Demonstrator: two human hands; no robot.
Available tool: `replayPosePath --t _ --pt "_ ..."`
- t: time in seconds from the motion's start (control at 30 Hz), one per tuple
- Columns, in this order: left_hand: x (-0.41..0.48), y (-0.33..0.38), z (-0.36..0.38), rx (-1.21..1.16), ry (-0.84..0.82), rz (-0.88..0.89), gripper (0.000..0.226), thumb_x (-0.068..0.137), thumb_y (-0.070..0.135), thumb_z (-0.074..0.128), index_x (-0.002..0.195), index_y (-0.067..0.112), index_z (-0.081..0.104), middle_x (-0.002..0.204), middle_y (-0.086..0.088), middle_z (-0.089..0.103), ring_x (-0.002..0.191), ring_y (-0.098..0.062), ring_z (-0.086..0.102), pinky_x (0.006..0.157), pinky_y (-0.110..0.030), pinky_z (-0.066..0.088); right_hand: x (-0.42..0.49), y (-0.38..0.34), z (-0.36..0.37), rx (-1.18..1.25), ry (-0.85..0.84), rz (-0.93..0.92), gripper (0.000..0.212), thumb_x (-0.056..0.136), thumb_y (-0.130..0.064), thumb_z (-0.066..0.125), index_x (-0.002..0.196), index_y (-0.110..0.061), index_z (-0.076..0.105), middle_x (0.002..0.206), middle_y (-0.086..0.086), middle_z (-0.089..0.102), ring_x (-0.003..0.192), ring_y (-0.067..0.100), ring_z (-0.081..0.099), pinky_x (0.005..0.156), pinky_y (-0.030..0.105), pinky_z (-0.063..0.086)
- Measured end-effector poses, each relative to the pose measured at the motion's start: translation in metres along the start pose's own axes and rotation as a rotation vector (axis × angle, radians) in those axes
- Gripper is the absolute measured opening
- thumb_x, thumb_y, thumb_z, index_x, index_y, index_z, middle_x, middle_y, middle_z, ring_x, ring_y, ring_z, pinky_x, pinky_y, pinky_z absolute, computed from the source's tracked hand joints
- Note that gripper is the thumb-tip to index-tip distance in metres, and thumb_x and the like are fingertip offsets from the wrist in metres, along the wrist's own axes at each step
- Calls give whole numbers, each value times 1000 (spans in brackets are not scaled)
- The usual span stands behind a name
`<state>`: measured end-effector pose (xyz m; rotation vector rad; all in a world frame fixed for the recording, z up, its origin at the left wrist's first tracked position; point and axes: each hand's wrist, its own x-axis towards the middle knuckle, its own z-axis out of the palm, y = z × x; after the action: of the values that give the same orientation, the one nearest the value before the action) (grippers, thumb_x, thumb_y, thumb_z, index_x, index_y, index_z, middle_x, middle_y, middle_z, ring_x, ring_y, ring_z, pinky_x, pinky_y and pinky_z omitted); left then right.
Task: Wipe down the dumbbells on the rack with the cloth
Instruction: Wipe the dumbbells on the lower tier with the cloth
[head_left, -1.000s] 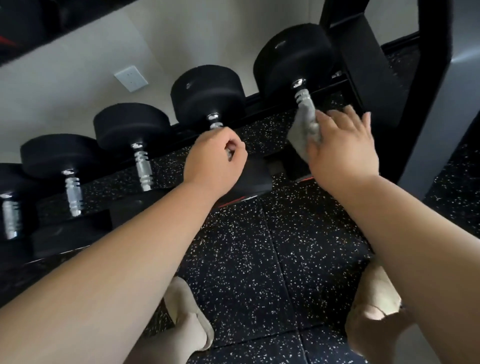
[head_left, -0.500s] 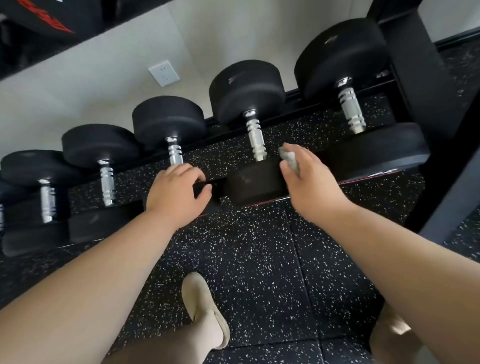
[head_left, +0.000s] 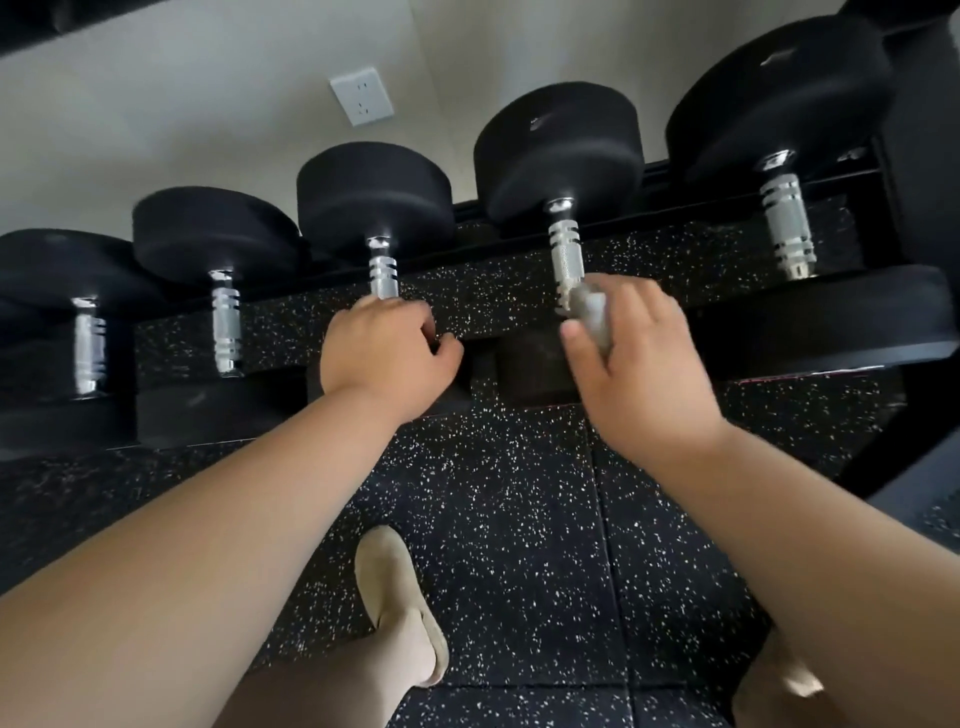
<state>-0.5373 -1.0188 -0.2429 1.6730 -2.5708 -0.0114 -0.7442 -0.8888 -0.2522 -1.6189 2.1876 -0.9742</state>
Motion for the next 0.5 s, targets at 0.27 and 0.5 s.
replayPosePath --t 0.27,0.5 --pt "1 0 3 -22 0 -61 26 91 49 60 86 27 71 78 6 53 81 -20 49 69 -33 37 -14 -31 37 -488 -215 -423 54 98 -43 50 140 -11 59 142 7 57 144 33 40 126 52 17" --pt "1 -2 7 -22 20 -63 29 91 53 57 84 28 70 81 3 62 79 -22 54 67 -32 37 -2 -12 11 -145 74 -149 25 97 -22 57 112 -5 67 115 9 66 110 30 61 111 47 45"
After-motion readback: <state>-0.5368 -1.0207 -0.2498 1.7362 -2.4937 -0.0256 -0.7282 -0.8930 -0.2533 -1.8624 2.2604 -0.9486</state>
